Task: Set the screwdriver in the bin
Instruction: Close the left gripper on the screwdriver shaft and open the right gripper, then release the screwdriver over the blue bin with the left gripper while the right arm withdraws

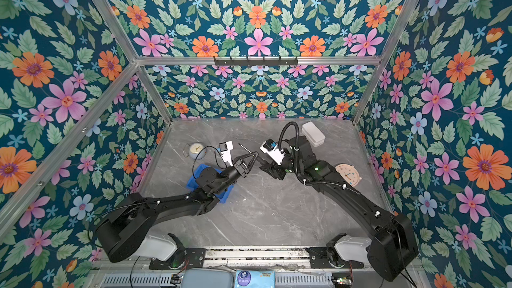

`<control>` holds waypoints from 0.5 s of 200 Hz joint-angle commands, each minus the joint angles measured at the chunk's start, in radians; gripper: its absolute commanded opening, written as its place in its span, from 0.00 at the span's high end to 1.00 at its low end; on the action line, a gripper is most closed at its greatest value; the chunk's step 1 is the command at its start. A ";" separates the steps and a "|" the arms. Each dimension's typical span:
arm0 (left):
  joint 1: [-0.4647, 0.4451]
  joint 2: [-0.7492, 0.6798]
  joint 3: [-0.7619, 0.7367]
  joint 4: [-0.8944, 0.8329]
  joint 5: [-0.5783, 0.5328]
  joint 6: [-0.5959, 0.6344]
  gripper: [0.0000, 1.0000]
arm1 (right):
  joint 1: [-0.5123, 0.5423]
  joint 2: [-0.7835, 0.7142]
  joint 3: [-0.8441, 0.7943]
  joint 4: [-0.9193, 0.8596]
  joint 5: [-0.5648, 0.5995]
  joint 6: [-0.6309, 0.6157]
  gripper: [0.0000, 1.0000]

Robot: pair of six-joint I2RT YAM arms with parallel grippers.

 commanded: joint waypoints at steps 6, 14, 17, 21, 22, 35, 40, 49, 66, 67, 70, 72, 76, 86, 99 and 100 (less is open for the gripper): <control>0.006 -0.068 -0.024 -0.129 -0.088 0.004 1.00 | 0.008 -0.011 0.016 -0.029 -0.022 -0.028 0.14; 0.008 -0.096 -0.038 -0.158 -0.115 -0.002 1.00 | 0.013 -0.008 0.018 -0.032 -0.021 -0.033 0.10; 0.008 -0.108 -0.043 -0.172 -0.126 -0.008 1.00 | 0.016 -0.008 0.019 -0.032 -0.020 -0.034 0.09; 0.010 -0.125 -0.050 -0.195 -0.143 -0.016 1.00 | 0.020 -0.006 0.020 -0.034 -0.020 -0.038 0.09; 0.010 -0.128 -0.051 -0.204 -0.148 -0.017 1.00 | 0.021 -0.006 0.020 -0.034 -0.019 -0.038 0.08; 0.015 -0.182 -0.057 -0.322 -0.198 -0.038 1.00 | 0.036 0.001 0.024 -0.034 -0.014 -0.047 0.07; 0.017 -0.203 -0.052 -0.381 -0.217 -0.046 1.00 | 0.044 0.003 0.026 -0.034 -0.014 -0.054 0.07; 0.023 -0.241 -0.042 -0.495 -0.250 -0.061 1.00 | 0.057 0.008 0.029 -0.037 -0.015 -0.069 0.06; 0.030 -0.306 -0.040 -0.647 -0.301 -0.094 1.00 | 0.084 0.021 0.039 -0.037 -0.015 -0.084 0.04; 0.031 -0.309 -0.041 -0.655 -0.305 -0.097 1.00 | 0.086 0.022 0.040 -0.038 -0.015 -0.084 0.04; 0.034 -0.319 -0.042 -0.675 -0.314 -0.107 1.00 | 0.088 0.026 0.042 -0.037 -0.018 -0.083 0.04; 0.035 -0.324 -0.043 -0.689 -0.320 -0.113 1.00 | 0.091 0.027 0.044 -0.036 -0.019 -0.083 0.04; 0.038 -0.337 -0.045 -0.721 -0.332 -0.126 1.00 | 0.097 0.031 0.047 -0.035 -0.022 -0.082 0.04; 0.043 -0.367 -0.038 -0.822 -0.369 -0.153 1.00 | 0.111 0.043 0.056 -0.033 -0.031 -0.082 0.04; 0.049 -0.394 -0.023 -0.991 -0.427 -0.207 1.00 | 0.130 0.062 0.068 -0.028 -0.031 -0.081 0.04; 0.050 -0.396 -0.021 -1.002 -0.431 -0.210 1.00 | 0.131 0.062 0.069 -0.028 -0.031 -0.081 0.04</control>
